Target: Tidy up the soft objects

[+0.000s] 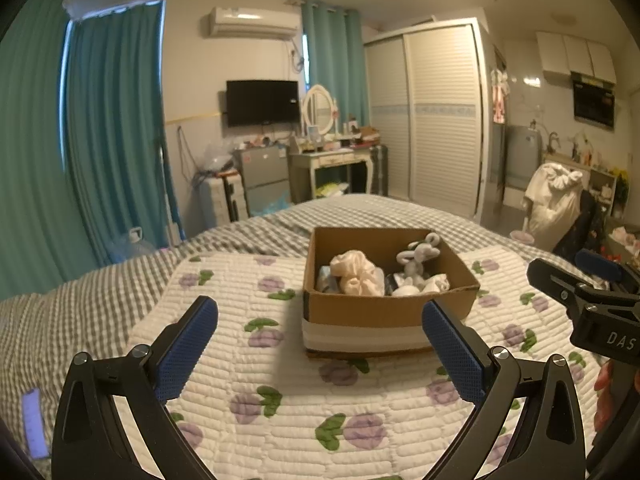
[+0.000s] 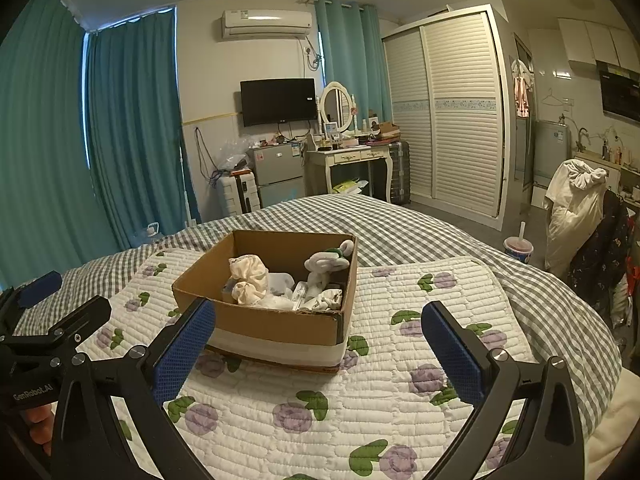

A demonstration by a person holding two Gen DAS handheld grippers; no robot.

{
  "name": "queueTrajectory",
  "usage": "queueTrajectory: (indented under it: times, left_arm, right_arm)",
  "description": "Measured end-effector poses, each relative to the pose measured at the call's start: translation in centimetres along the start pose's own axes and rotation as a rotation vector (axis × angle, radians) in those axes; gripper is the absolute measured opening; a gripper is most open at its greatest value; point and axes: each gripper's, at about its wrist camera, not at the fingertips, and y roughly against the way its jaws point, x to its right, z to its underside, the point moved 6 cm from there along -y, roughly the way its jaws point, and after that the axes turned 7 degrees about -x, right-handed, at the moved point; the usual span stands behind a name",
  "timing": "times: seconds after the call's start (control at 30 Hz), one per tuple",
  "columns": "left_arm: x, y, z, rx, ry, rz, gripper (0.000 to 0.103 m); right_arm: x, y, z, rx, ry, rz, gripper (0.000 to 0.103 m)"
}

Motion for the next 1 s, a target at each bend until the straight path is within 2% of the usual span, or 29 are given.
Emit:
queueTrajectory:
  times: [1.0]
  left_arm:
    - [-0.33, -0.07, 0.37, -0.004, 0.002, -0.008, 0.103]
  right_arm:
    - [-0.49, -0.22, 0.24, -0.010, 0.004, -0.003, 0.103]
